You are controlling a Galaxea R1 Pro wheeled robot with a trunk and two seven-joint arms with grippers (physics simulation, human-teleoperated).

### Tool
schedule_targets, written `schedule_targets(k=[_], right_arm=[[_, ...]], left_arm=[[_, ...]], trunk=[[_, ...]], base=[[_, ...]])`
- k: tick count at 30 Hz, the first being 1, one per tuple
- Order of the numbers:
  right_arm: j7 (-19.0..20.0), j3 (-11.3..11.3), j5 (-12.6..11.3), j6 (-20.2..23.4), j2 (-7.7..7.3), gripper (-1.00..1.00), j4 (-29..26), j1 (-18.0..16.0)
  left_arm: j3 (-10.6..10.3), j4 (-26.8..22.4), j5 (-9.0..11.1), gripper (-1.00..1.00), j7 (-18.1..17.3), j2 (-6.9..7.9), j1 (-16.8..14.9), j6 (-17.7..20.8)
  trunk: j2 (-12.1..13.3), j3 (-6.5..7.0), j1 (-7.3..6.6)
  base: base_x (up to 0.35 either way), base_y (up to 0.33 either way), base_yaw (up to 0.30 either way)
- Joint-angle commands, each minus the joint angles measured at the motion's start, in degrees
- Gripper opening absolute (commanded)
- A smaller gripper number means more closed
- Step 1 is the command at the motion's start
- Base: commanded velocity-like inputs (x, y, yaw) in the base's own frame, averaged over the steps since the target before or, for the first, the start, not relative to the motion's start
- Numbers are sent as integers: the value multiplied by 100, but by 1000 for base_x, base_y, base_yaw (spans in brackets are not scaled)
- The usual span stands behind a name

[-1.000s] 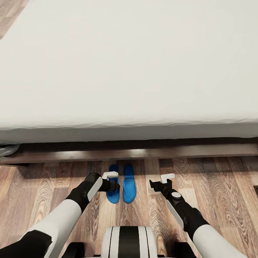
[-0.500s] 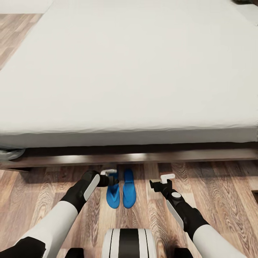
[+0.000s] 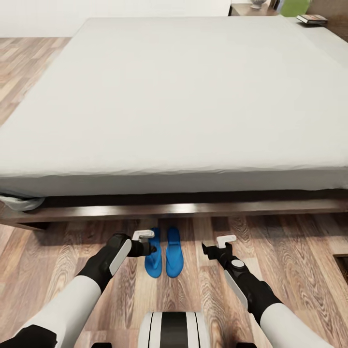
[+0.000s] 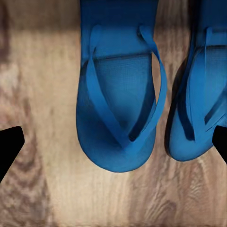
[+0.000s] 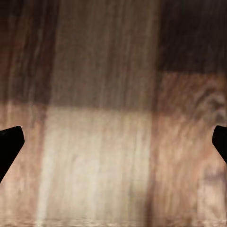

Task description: In the bedroom, move the book from the bed onto either nightstand, and place the two sandals side by side next to the bed.

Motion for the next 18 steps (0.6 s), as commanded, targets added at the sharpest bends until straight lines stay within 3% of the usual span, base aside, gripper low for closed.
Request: schedule_targets(k=[1,12,18], right_arm=[[-40,38,-54,25,-9,100,-9,-2],[-37,39,-44,27,-9,100,-4,6],[-37,45,-44,27,-9,100,-12,6]], left_arm=[[-10,-6,35,100,28,3,-1,21],[-13,0,27,100,22,6,1,21],[-12,11,30,100,14,6,1,21]], trunk=[[0,20,-6],[15,263,-35],[23,396,-50]], base=[[-289,0,0],[-36,0,7],[-25,0,202]])
